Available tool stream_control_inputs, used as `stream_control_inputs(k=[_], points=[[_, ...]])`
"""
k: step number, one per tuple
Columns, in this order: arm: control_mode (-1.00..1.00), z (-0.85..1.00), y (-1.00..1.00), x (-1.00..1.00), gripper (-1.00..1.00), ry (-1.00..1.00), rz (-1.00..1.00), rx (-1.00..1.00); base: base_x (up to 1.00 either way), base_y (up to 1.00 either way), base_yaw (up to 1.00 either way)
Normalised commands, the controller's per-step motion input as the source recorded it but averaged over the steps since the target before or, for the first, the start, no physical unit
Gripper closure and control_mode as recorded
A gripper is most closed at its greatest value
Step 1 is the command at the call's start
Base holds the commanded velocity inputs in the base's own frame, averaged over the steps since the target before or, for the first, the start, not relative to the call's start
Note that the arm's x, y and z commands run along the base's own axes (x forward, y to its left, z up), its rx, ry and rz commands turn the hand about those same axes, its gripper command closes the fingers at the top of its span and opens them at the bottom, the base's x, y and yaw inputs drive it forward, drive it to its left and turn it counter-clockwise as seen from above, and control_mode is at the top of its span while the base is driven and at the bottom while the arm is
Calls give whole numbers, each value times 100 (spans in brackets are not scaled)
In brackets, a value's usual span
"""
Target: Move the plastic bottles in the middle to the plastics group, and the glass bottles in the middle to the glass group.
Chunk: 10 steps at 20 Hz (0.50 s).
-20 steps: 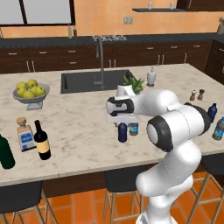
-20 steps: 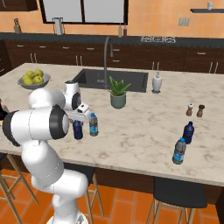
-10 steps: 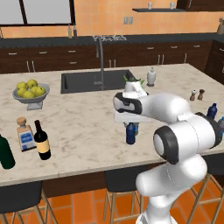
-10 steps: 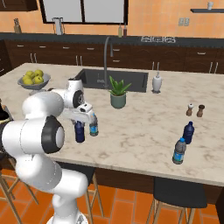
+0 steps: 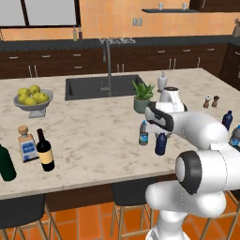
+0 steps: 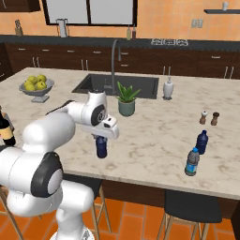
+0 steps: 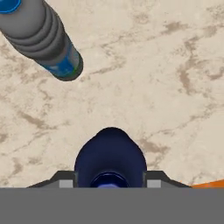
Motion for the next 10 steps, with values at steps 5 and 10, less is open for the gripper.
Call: stream_control_inputs(k=[5, 10], points=[[-100, 12, -99, 0, 100, -7, 3, 0, 0, 0, 0], [-100, 21, -93, 4, 100, 0, 0, -1, 0, 0, 0]])
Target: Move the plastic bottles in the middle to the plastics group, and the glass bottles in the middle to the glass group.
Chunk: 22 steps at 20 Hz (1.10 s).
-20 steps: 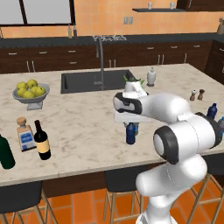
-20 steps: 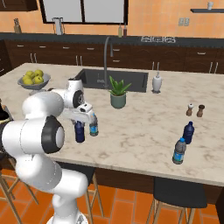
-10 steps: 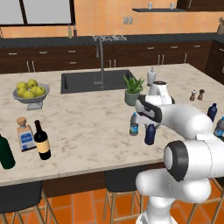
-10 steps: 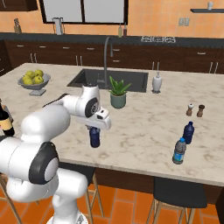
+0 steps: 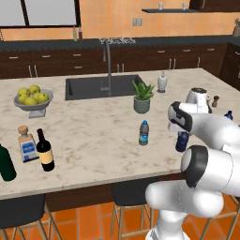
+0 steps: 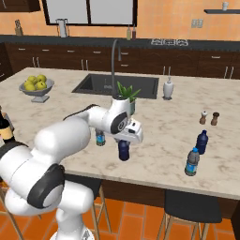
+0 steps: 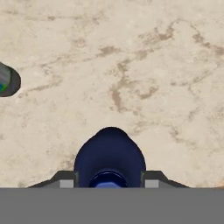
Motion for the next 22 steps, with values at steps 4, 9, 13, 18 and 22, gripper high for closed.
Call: stream_control_inputs(k=[4, 9, 13, 18, 22], points=[[-100, 18, -89, 4, 100, -4, 0, -1, 0, 0, 0], [-100, 7, -78, 4, 100, -8, 0, -1, 0, 0, 0], [-100, 0, -71, 4, 100, -14, 0, -3, 0, 0, 0], [-100, 0, -62, 17, 100, -6, -3, -5, 0, 0, 0], [-100, -1, -43, 19, 100, 0, -9, -1, 0, 0, 0]])
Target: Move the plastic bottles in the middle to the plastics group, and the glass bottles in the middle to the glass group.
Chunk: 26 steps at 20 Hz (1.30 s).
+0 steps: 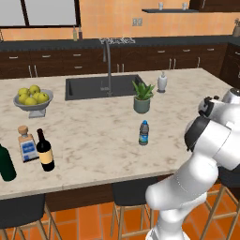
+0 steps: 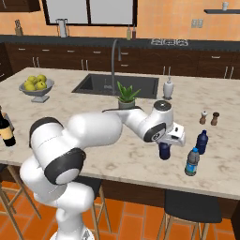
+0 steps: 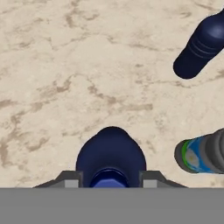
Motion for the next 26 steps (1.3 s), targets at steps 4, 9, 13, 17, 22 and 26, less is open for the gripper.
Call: stream_control_inputs(k=[4, 9, 13, 17, 22, 26], points=[[-100, -11, -21, 30, 100, 0, -13, 0, 0, 0, 0], [-100, -28, -26, 21, 100, 0, -8, 0, 0, 0, 0], [-100, -41, -24, 14, 100, 0, -5, 2, 0, 0, 0], [-100, -41, -15, 18, 100, 1, -1, 5, 0, 0, 0], [-100, -52, -5, 15, 100, 3, 0, 1, 0, 0, 0], [-100, -42, 32, 27, -100, 4, 0, 0, 0, 0, 0]])
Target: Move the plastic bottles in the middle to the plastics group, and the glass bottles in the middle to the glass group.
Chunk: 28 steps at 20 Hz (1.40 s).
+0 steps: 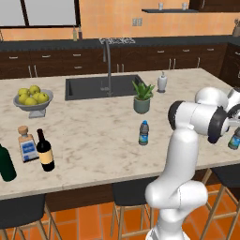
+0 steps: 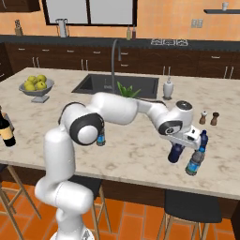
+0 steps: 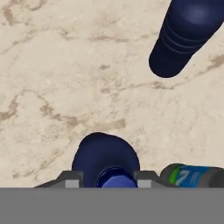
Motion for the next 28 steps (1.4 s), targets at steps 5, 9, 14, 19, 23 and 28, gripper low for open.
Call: stream_control_inputs(k=[5, 9, 14, 19, 23, 28], points=[[-100, -41, 53, 3, -100, 0, 0, 0, 0, 0, 0], [-100, -24, 24, 0, -100, -2, 0, -1, 0, 0, 0], [-100, 35, 3, -3, -100, -13, 0, 0, 0, 0, 0], [-100, 52, 10, -34, -100, -9, 0, 0, 0, 0, 0], [-100, 20, 69, -29, -100, -2, 0, -5, 0, 0, 0], [-100, 3, 93, -28, -100, 0, 0, -15, 0, 0, 0]])
